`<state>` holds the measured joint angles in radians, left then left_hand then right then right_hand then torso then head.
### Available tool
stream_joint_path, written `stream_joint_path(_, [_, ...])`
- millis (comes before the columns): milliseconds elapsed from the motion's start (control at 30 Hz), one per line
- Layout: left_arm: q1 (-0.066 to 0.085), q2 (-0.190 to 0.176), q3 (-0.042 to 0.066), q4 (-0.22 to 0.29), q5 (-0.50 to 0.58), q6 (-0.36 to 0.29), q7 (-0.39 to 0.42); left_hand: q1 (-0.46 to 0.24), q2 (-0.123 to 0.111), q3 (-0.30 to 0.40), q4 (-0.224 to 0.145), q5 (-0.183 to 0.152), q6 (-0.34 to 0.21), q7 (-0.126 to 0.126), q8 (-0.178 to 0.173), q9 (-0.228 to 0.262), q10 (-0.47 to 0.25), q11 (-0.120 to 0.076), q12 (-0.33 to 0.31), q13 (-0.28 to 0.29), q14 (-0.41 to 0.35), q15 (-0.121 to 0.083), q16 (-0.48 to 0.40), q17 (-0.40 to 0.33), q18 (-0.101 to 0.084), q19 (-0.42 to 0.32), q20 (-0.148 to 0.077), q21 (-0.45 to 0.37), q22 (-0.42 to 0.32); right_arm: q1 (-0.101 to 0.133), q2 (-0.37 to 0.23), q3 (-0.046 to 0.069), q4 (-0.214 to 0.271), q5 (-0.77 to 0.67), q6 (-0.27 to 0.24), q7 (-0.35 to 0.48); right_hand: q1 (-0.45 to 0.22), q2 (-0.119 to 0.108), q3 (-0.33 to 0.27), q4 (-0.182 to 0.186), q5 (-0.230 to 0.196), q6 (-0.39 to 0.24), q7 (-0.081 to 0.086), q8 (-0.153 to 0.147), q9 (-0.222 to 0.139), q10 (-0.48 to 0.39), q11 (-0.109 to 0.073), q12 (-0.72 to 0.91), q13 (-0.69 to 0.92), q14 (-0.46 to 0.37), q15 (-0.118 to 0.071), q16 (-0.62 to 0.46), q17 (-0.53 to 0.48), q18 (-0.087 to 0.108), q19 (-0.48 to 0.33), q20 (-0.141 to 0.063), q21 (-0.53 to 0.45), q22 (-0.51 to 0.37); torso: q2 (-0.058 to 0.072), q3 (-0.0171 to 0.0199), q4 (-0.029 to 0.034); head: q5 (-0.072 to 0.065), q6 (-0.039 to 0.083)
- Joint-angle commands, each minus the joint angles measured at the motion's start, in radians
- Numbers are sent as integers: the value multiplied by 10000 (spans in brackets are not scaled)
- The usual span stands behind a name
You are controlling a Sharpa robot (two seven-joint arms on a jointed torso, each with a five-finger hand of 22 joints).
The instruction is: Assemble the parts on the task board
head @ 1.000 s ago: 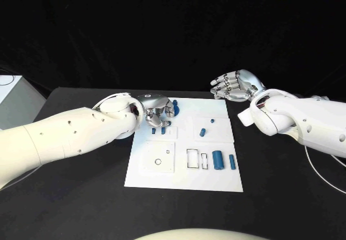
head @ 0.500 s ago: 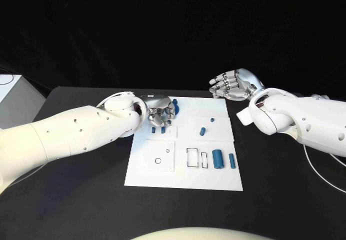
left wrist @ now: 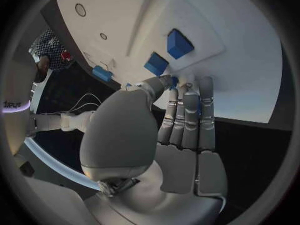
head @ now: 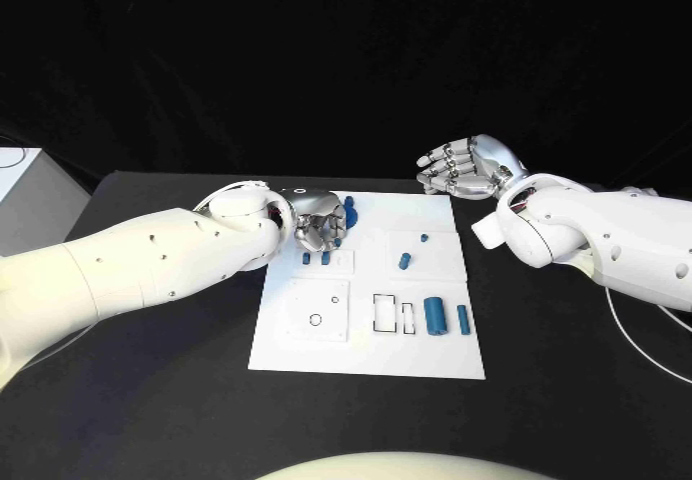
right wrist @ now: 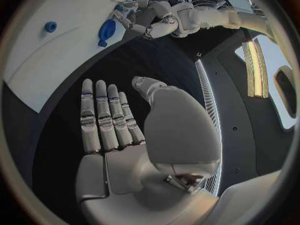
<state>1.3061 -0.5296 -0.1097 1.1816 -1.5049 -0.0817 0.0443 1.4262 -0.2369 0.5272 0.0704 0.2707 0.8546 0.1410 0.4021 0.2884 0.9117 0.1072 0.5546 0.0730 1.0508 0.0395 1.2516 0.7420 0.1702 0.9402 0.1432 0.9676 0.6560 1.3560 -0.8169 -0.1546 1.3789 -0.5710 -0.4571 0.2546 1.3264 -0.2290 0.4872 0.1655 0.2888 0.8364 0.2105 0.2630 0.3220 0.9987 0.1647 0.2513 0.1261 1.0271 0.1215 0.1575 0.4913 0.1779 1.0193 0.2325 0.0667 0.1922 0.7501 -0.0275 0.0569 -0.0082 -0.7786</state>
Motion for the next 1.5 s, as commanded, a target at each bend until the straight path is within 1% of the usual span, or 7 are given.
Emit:
stream_joint_path(33, [-6, 79, 0, -53, -63, 322, -52, -4, 91, 76, -16, -51, 74, 3, -41, -15, 90, -5, -72, -2, 77, -3, 75, -6, 137, -6, -22, 54, 23, -3, 2, 4, 27, 36, 117, 125, -70, 2, -8, -72, 52, -54, 104, -49, -17, -52, 0, -28, -8, -69, 22, -52, -8, 60, -47, 9, -48, -9, 10, -10, -2, 2, -9])
stream_joint_path(200, [-11, 143, -1, -115, -59, 362, -30, 6, 151, 121, -45, -62, 161, 11, -84, -30, 235, -34, -79, 11, 156, -20, 206, 100, 136, -27, -24, 140, 86, -3, 3, 4, 51, 39, 137, 123, -70, 2, -8, -72, 52, -54, 104, -49, -17, -52, 0, -28, -8, -69, 22, -52, -8, 60, -47, 9, -48, -9, 11, -11, -15, 3, -27])
stream_joint_path(633, [-37, 212, -6, -139, -8, 421, 6, 8, 205, 193, -89, -55, 278, 41, -152, -43, 369, -54, -173, 0, 227, -38, 354, 169, 139, -54, -40, 257, 174, -4, 20, 4, 84, 42, 153, 107, -85, 22, -6, -65, 62, -54, 110, -47, -18, -56, 5, -25, -34, -67, 27, -70, -30, 61, -56, 15, -46, -44, 5, -6, 7, -40, -92])
stream_joint_path(933, [-40, 220, -11, -172, 48, 490, 85, 93, 354, 443, -301, -52, 649, 52, -272, -27, 833, -151, -477, -14, 452, -126, 691, 385, 142, -112, -99, 587, 414, -4, 20, 4, 88, 42, 177, 84, -85, 22, -6, -65, 62, -54, 110, -47, -18, -56, 5, -25, -34, -67, 27, -70, -30, 61, -56, 15, -46, -44, 1, -4, 3, -43, -122])
stream_joint_path(1067, [-41, 214, -15, -186, 81, 211, 214, 164, 537, 588, -491, -66, 1065, 27, -251, 58, 1319, -264, -660, 26, 1020, -228, 1071, 1003, 153, -62, -179, 886, 607, -4, 21, 4, 90, 42, 190, 71, -86, 27, -4, -69, 69, -59, 115, -48, -20, -59, 8, -24, -50, -65, 29, -82, -44, 62, -61, 18, -45, -67, -1, -2, 3, -45, -129])
stream_joint_path(1200, [-42, 209, -17, -193, 130, -83, 315, 187, 624, 717, -649, -63, 1310, -8, -274, 112, 1641, -321, -841, 61, 1429, -294, 1287, 1418, 153, 1, -249, 1102, 739, -4, 20, 4, 93, 42, 198, 64, -86, 27, -4, -69, 69, -59, 115, -48, -20, -59, 8, -24, -50, -65, 29, -82, -44, 62, -61, 18, -45, -67, -2, -2, 2, -50, -139])
stream_joint_path(1500, [-60, 123, -15, -153, 285, -586, 408, 113, 615, 812, -759, -72, 1375, 1, -395, 128, 1795, -311, -1104, 76, 1569, -298, 1350, 1476, 147, 17, -272, 1242, 827, -4, 2, 4, 108, 42, 226, 43, -87, 31, -3, -71, 73, -58, 120, -47, -21, -61, 11, -22, -62, -64, 31, -90, -54, 62, -65, 21, -44, -83, 2, -1, -4, -54, -147])
